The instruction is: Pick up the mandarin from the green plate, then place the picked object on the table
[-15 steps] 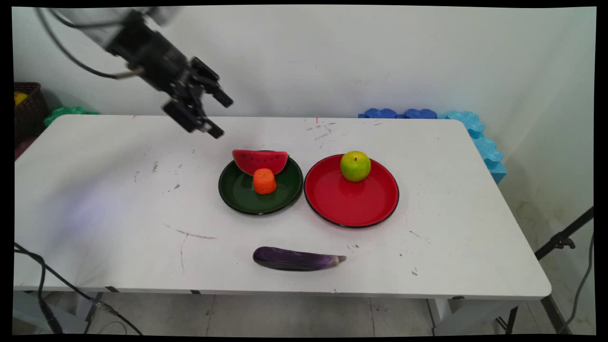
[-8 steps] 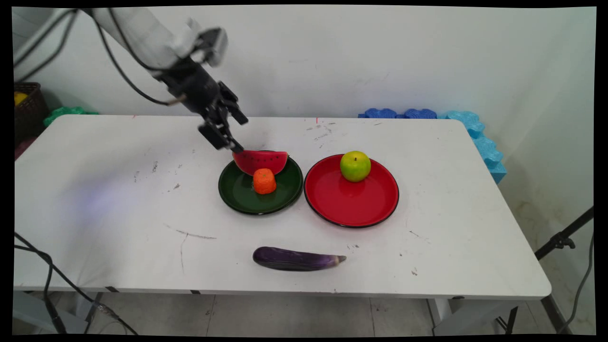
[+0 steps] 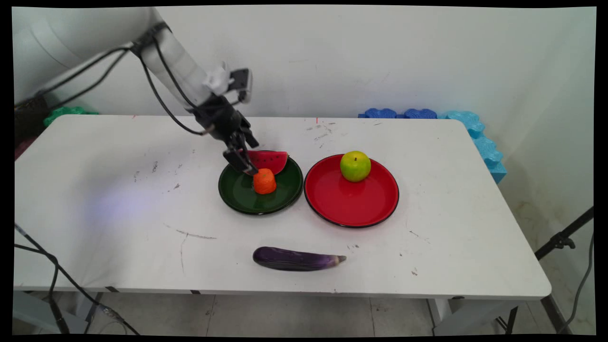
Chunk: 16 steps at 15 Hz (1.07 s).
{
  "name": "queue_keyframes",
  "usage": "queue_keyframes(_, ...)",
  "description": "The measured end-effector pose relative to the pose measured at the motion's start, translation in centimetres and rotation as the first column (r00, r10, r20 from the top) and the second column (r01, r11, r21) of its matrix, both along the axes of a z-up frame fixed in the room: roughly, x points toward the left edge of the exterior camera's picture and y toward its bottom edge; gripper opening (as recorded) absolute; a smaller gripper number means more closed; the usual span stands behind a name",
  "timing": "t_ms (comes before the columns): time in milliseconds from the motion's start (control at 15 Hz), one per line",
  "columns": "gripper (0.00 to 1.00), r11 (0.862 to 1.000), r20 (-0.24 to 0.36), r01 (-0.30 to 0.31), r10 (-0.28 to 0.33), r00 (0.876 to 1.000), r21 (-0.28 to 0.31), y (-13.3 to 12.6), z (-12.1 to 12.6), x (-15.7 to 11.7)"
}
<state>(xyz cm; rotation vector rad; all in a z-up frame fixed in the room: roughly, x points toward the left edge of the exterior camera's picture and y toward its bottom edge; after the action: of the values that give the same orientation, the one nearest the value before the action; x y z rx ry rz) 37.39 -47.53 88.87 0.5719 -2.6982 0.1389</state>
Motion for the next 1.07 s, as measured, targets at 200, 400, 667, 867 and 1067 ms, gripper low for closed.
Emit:
queue_keyframes(200,1.00,1.000,0.002,-0.016,0.016,1.000,0.019,-0.4,-2.3,-0.9)
queue_keyframes(400,1.00,0.999,0.000,-0.029,0.029,1.000,0.038,-0.6,-4.4,-1.8)
queue_keyframes(667,1.00,0.999,0.009,-0.031,0.031,0.999,0.033,-0.8,-6.2,-2.2)
queue_keyframes(867,1.00,0.999,0.017,-0.033,0.033,0.999,0.025,-0.9,-7.1,-2.3)
queue_keyframes(1067,0.00,0.999,0.016,-0.029,0.028,0.999,0.022,-0.5,-7.6,-2.5)
